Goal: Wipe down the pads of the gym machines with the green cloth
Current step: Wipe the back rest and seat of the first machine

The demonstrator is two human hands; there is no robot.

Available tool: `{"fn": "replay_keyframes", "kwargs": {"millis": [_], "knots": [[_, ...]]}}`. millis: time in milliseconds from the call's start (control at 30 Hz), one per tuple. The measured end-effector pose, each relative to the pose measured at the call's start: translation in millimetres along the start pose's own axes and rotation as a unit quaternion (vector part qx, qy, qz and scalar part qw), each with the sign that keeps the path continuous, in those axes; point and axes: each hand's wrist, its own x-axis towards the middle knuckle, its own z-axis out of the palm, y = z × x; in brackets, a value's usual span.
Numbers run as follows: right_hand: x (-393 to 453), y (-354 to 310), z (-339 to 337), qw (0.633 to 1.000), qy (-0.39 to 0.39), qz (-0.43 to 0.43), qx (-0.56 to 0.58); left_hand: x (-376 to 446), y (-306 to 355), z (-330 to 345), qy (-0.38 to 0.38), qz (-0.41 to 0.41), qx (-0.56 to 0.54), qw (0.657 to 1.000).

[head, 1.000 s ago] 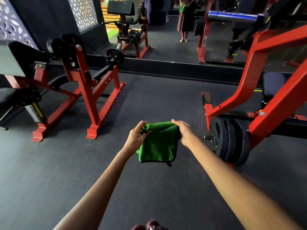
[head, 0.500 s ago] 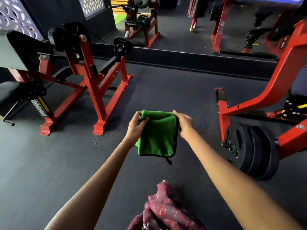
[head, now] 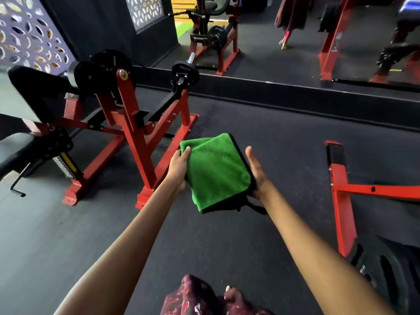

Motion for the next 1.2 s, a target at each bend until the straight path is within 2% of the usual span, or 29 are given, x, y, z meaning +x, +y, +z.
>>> {"fn": "replay_keyframes", "kwargs": {"millis": [100, 133, 233, 300, 400, 567, 767, 833, 1000, 1100, 1200], "knots": [[55.9, -30.1, 10.9, 0.975, 0.125, -0.029, -0.181, 50.8, 2.9, -3.6, 0.015, -0.012, -0.032, 0.999], [79.3, -38.2, 9.2, 0.965, 0.160, -0.041, -0.205, 72.1, 1.4, -4.0, 0.001, -0.018, -0.045, 0.999], [133.5, -57.1, 2.2, 0.968, 0.189, -0.064, -0.153, 121.3, -4.9, -1.0, -0.028, -0.031, -0.049, 0.998], [175.3, -71.4, -8.9, 0.968, 0.201, -0.084, -0.126, 162.2, -6.4, 4.5, -0.030, -0.039, 0.013, 0.999], [231.4, -96.6, -24.4, 0.967, 0.215, -0.107, -0.089, 221.4, 0.0, 16.3, -0.075, -0.013, 0.069, 0.995], [301.0, -157.8, -50.2, 0.971, 0.222, -0.077, -0.046, 320.7, 35.8, 48.1, -0.158, 0.072, 0.087, 0.981], [367.4, -232.3, -103.4, 0.965, 0.247, -0.049, -0.071, 430.0, 71.8, 116.0, -0.216, 0.099, 0.108, 0.965], [396.1, -258.5, -131.6, 0.955, 0.281, -0.071, -0.069, 470.7, 72.2, 147.3, -0.221, 0.088, 0.109, 0.965], [457.9, -327.1, -196.2, 0.931, 0.349, -0.095, -0.043, 555.4, 73.7, 230.0, -0.197, -0.011, 0.066, 0.978], [486.1, -372.3, -228.6, 0.921, 0.374, -0.101, -0.036, 596.7, 83.7, 275.9, -0.251, -0.038, 0.069, 0.965], [518.1, -417.8, -255.1, 0.918, 0.382, -0.101, -0.044, 644.2, 102.0, 315.0, -0.282, -0.017, 0.089, 0.955]]}}
